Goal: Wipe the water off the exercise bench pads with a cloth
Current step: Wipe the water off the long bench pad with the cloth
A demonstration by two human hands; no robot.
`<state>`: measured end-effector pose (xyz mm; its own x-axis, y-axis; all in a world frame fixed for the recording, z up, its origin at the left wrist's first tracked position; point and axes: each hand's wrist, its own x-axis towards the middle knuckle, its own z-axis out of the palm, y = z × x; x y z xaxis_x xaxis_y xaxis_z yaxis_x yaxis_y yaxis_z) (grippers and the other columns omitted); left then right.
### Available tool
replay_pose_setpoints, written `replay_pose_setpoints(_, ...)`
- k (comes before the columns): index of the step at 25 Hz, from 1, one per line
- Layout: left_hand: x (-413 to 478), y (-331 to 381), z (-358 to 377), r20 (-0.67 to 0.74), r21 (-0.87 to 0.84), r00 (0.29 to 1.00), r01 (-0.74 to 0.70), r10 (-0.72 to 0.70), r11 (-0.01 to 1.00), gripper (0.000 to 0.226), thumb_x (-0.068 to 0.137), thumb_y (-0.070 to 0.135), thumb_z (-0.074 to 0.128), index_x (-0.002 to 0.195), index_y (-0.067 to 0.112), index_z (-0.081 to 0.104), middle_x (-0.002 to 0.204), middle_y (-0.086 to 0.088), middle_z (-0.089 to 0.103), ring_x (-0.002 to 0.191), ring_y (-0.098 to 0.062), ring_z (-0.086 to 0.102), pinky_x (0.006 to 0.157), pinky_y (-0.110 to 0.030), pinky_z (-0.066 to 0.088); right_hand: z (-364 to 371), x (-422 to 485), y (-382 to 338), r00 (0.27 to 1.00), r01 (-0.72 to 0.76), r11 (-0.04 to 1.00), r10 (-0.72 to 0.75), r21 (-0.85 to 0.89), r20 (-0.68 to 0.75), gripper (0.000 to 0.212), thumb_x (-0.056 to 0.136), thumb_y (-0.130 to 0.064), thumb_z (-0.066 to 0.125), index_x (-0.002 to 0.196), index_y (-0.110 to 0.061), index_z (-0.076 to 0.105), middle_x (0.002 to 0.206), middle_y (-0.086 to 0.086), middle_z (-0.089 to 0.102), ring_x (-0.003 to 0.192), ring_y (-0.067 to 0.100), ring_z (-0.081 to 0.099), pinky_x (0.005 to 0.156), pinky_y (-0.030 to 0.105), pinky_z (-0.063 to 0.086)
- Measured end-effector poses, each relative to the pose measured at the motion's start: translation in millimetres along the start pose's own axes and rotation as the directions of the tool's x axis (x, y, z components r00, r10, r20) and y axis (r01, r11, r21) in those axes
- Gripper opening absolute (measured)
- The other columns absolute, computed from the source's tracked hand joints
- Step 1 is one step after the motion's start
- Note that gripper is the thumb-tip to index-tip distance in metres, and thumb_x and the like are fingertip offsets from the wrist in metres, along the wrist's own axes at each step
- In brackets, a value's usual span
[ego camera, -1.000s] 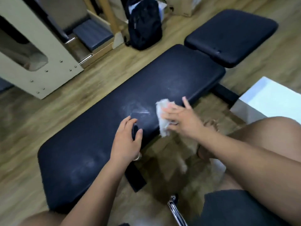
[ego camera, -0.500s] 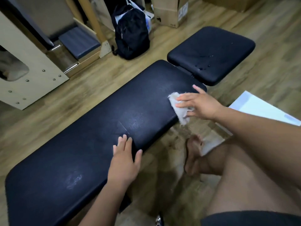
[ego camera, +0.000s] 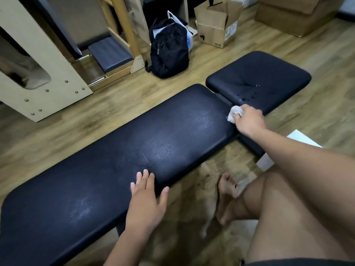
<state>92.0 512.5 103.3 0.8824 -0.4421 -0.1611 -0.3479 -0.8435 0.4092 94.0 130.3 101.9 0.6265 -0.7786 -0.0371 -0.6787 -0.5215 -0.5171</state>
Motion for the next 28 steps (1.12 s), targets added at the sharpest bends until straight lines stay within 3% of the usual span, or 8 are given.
replay_pose_setpoints(4, 1, 5, 7, -0.048, -0.004, 0.998, 0.029, -0.03, 1.0, 0.069, 0.098, 0.049, 0.043, 0.152, 0.008, 0.029, 0.164, -0.001, 0.012, 0.152, -0.015, -0.005, 0.122, -0.034, -0.004, 1, 27, -26, 0.997, 0.017, 0.999, -0.02, 0.034, 0.069, 0.029, 0.088, -0.024, 0.053, 0.113, -0.012, 0.061, 0.114, 0.019, 0.059, 0.109, 0.037, 0.053, 0.084, 0.034, 0.044)
replay_pose_setpoints(7, 1, 2, 10, -0.051, -0.012, 0.997, 0.05, -0.05, 0.999, 0.068, 0.097, 0.046, 0.046, 0.151, 0.007, 0.032, 0.164, -0.001, 0.015, 0.151, -0.013, -0.005, 0.122, -0.035, -0.004, -1, 45, -33, 0.991, 0.021, 0.999, -0.026, 0.042, 0.132, 0.032, 0.087, -0.032, 0.053, 0.113, -0.014, 0.06, 0.116, 0.017, 0.059, 0.113, 0.036, 0.049, 0.089, 0.036, 0.043)
replay_pose_setpoints(10, 4, 7, 14, -0.047, -0.004, 0.993, 0.104, -0.105, 0.995, 0.066, 0.096, 0.044, 0.051, 0.147, 0.003, 0.038, 0.162, -0.005, 0.021, 0.152, -0.018, 0.002, 0.123, -0.042, 0.004, -11, 45, -21, 0.977, 0.071, 0.996, -0.059, -0.052, 0.204, 0.04, 0.089, -0.044, 0.05, 0.112, -0.013, 0.058, 0.116, 0.019, 0.059, 0.11, 0.039, 0.052, 0.086, 0.037, 0.043)
replay_pose_setpoints(13, 7, 17, 17, -0.064, 0.008, 0.985, 0.162, -0.161, 0.987, 0.065, 0.095, 0.044, 0.052, 0.143, 0.002, 0.043, 0.161, -0.008, 0.027, 0.152, -0.022, 0.008, 0.122, -0.047, 0.011, -21, 32, 7, 0.97, 0.098, 0.985, -0.062, -0.142, 0.236, 0.043, 0.093, -0.041, 0.043, 0.114, -0.006, 0.057, 0.115, 0.021, 0.061, 0.113, 0.039, 0.049, 0.089, 0.038, 0.042)
replay_pose_setpoints(17, 8, 21, 21, -0.093, -0.007, 0.97, 0.224, -0.223, 0.975, 0.064, 0.093, 0.042, 0.056, 0.14, -0.002, 0.046, 0.158, -0.011, 0.031, 0.151, -0.025, 0.013, 0.121, -0.051, 0.011, -28, 26, 32, 0.937, -0.041, 0.999, 0.047, -0.026, 0.347, 0.044, 0.096, -0.034, 0.036, 0.096, 0.0, 0.064, 0.096, 0.02, 0.069, 0.099, 0.034, 0.061, 0.084, 0.036, 0.051)
replay_pose_setpoints(20, 9, 31, 20, -0.076, -0.011, 0.959, 0.272, -0.272, 0.962, 0.066, 0.093, 0.042, 0.056, 0.141, -0.002, 0.043, 0.158, -0.012, 0.033, 0.151, -0.026, 0.013, 0.12, -0.052, 0.012, -21, 33, 22, 0.959, 0.006, 1.0, -0.013, 0.025, 0.284, 0.04, 0.098, -0.031, 0.039, 0.109, 0.0, 0.062, 0.113, 0.02, 0.064, 0.114, 0.038, 0.051, 0.091, 0.036, 0.042)
replay_pose_setpoints(25, 26, 55, -3, 0.01, 0.076, 0.955, 0.295, -0.297, 0.952, 0.064, 0.089, 0.06, 0.044, 0.133, 0.013, 0.052, 0.146, -0.014, 0.045, 0.14, -0.036, 0.03, 0.115, -0.059, 0.022, -19, 37, 18, 0.943, 0.086, 0.984, -0.131, 0.159, 0.304, 0.036, 0.1, -0.027, 0.041, 0.113, 0.001, 0.058, 0.119, 0.02, 0.061, 0.113, 0.037, 0.053, 0.092, 0.038, 0.04)
replay_pose_setpoints(28, 59, 81, -13, 0.078, 0.279, 0.985, 0.127, -0.155, 0.952, 0.078, 0.083, 0.075, 0.032, 0.149, 0.034, 0.034, 0.158, -0.009, 0.03, 0.147, -0.035, 0.019, 0.115, -0.059, 0.022, -24, 35, 29, 0.928, 0.121, 0.985, -0.156, 0.12, 0.339, 0.034, 0.098, -0.03, 0.043, 0.115, -0.004, 0.056, 0.12, 0.017, 0.06, 0.113, 0.036, 0.052, 0.088, 0.035, 0.04)
